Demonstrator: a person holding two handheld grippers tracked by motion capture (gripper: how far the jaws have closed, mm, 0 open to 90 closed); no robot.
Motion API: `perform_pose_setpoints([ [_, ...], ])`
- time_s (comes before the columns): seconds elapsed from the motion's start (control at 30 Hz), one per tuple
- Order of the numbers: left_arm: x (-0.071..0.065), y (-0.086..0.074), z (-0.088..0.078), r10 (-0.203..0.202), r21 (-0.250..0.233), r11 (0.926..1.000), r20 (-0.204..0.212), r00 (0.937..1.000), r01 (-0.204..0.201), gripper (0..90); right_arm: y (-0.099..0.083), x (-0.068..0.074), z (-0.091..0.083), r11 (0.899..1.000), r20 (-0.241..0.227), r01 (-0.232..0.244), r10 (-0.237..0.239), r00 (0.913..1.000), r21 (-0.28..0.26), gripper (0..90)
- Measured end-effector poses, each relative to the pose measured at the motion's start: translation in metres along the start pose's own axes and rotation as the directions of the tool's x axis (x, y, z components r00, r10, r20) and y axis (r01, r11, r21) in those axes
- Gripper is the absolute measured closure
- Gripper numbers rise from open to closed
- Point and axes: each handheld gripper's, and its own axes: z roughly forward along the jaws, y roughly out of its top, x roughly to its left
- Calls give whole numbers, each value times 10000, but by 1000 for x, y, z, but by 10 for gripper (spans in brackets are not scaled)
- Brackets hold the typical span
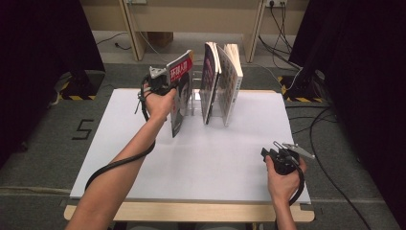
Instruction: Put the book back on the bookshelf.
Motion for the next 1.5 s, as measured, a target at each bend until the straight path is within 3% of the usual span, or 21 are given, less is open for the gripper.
perform_pose_setpoints([
  [0.07,-1,1,0,93,-130,9999,-11,10000,-93,868,0,0,0,10000,2,15,-15,10000,17,629],
  [0.1,-2,4,0,391,-365,9985,-140,9991,-396,868,0,0,0,10000,2,11,-11,10000,14,629],
  [0.17,-1,5,2,224,-613,9978,-201,9995,-236,869,0,0,0,10000,-1,-41,41,10000,2,629],
  [0.27,0,3,7,473,-1133,9923,-189,9987,-492,868,0,-1,0,10000,35,63,-63,10000,15,629],
  [0.37,-2,-3,14,745,-1564,9847,-177,9971,-764,868,-1,0,1,10000,32,20,-20,10000,51,630],
  [0.5,-6,-18,22,1050,-1795,9780,-160,9943,-1062,866,-1,0,1,9999,11,100,-100,9999,12,630],
  [0.9,-7,-27,22,1016,-1462,9840,-109,9948,-1021,851,-1,0,0,9999,10,117,-117,9999,44,629],
  [1.07,-4,-23,20,775,-1334,9881,50,9970,-762,810,-1,0,1,9997,-1,233,-233,9997,24,629],
  [1.37,-5,-6,15,381,-1473,9885,242,9990,-341,757,-2,0,1,9998,-12,170,-170,9999,59,624],
  [1.5,-6,2,15,224,-1179,9928,187,9996,-201,755,-2,0,1,9999,-25,113,-113,9999,114,623],
])
